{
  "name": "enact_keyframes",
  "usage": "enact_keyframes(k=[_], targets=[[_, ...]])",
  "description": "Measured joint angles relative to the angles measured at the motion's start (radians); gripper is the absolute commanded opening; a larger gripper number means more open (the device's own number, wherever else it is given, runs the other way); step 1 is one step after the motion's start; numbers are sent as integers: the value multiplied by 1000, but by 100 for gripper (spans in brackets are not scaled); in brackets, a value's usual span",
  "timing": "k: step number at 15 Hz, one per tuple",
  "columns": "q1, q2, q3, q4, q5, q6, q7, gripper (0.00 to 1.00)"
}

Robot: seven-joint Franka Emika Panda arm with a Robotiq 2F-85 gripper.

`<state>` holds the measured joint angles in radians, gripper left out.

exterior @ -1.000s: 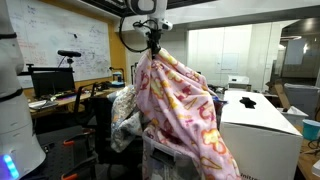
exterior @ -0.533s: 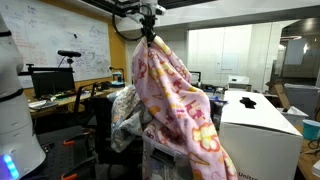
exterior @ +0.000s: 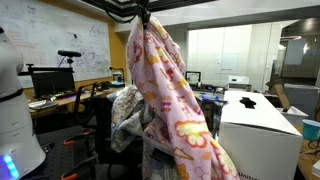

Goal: Pick up the blanket and put it on the chair

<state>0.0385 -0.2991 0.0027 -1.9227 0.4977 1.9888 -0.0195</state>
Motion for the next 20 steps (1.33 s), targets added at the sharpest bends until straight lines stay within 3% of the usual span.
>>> enact_keyframes(k=[7,20], targets=[[61,18,66,3,0,-25,61,2],[199,270,216,181,26,-207,40,2]])
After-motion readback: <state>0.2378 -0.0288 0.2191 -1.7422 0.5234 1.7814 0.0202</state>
